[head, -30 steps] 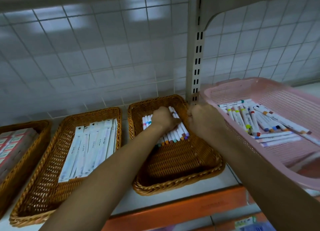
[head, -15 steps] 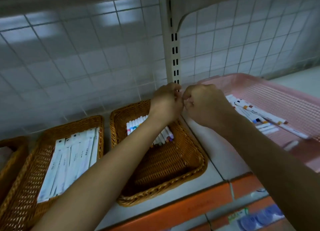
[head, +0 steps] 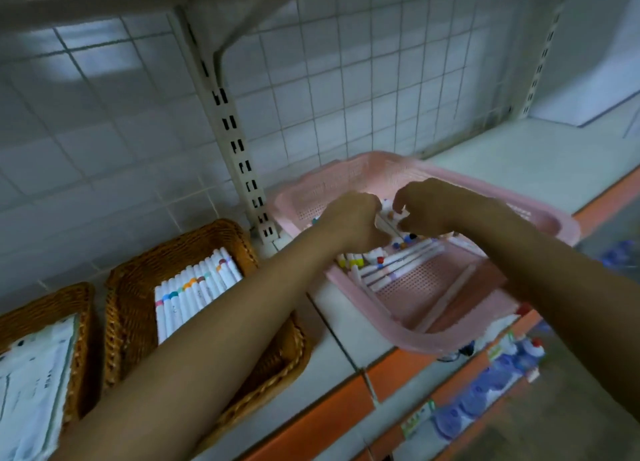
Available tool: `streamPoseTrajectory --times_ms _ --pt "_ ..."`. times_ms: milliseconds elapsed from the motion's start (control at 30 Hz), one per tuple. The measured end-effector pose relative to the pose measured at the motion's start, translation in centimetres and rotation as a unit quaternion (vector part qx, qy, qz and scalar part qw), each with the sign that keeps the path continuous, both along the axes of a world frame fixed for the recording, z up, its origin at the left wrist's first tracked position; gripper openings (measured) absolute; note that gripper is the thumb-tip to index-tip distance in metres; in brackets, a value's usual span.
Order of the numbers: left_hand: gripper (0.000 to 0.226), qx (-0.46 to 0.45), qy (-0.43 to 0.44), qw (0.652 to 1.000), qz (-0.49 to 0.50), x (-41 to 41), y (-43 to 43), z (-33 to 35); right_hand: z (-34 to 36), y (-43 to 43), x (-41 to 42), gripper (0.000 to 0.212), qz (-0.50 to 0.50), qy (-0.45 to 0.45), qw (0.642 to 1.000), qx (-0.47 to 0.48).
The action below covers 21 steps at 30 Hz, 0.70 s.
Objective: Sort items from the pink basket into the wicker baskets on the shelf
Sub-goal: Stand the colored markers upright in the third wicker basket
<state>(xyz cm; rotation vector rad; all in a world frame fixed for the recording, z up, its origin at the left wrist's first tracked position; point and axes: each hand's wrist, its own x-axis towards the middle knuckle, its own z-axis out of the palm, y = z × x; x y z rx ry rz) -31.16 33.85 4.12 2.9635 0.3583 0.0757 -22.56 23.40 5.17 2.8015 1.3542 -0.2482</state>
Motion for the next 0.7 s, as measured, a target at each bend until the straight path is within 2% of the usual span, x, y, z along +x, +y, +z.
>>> streamPoseTrajectory --times_ms 100,167,267,400,500,567,700 --pt "0.044 0.014 0.059 0.998 -0.001 2.1 -0.9 -1.1 -0.4 -1.0 2.1 0.049 -0.006 0.055 0.998 -0.043" --pt "0.044 0.036 0.088 0.994 0.053 3.6 -0.4 -2.1 -0.5 -1.4 3.1 0.06 -0.008 0.101 0.993 -0.055" --pt "0.057 0.059 0.155 0.976 0.138 4.6 0.5 -2.7 -1.5 -1.5 4.4 0.068 -0.021 0.16 0.985 -0.061" --pt "0.064 0.05 0.224 0.959 0.165 4.8 1.2 -3.3 -3.1 -0.9 4.7 0.061 0.003 0.126 0.989 -0.08" --pt "0.055 0.065 0.215 0.962 0.158 4.7 1.2 -3.2 -3.5 -0.7 4.9 0.048 0.026 0.103 0.991 -0.078" --pt "0.049 0.062 0.185 0.969 0.155 4.7 1.1 -3.3 -3.5 -0.7 5.0 0.043 0.013 0.127 0.988 -0.09" --pt "0.048 0.04 0.129 0.979 0.15 4.7 1.1 -3.4 -3.0 -1.3 4.7 0.055 -0.051 0.209 0.974 -0.064"
